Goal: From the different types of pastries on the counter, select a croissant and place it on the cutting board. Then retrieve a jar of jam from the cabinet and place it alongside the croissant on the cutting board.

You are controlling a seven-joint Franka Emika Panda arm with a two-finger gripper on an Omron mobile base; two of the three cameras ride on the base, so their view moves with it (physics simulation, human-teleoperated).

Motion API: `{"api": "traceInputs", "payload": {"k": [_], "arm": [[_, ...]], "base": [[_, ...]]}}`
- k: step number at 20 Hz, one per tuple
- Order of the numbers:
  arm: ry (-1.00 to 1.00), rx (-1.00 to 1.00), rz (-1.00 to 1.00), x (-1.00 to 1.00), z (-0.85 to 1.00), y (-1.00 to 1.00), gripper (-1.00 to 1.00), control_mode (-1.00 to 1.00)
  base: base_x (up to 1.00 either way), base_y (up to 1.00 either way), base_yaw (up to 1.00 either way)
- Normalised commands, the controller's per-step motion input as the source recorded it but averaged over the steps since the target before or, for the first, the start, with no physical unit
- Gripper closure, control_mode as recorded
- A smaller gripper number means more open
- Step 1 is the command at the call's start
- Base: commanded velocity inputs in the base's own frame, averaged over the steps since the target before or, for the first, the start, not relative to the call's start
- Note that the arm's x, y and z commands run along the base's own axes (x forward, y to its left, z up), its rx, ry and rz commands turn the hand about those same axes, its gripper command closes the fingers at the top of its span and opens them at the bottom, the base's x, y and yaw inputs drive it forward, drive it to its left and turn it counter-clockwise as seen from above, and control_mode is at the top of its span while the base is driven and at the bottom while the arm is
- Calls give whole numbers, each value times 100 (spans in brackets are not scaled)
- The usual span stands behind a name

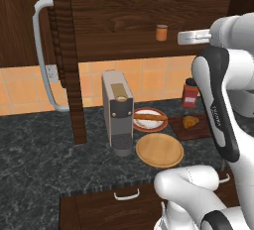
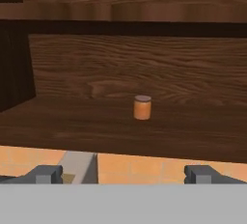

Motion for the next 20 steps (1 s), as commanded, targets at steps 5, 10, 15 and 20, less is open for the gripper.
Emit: {"api": "traceInputs", "payload": {"k": [5,10,15,20], "arm": [[-3,0,0,19,0,-5,-100,-100],[0,0,0,2,-6,-1,-100,-100],[0,0,0,3,-8,-20,-100,-100],[0,0,0,4,-1,-2,-100,-100]], "base": [[0,0,0],[0,0,0],[0,0,0],[0,0,0]]}}
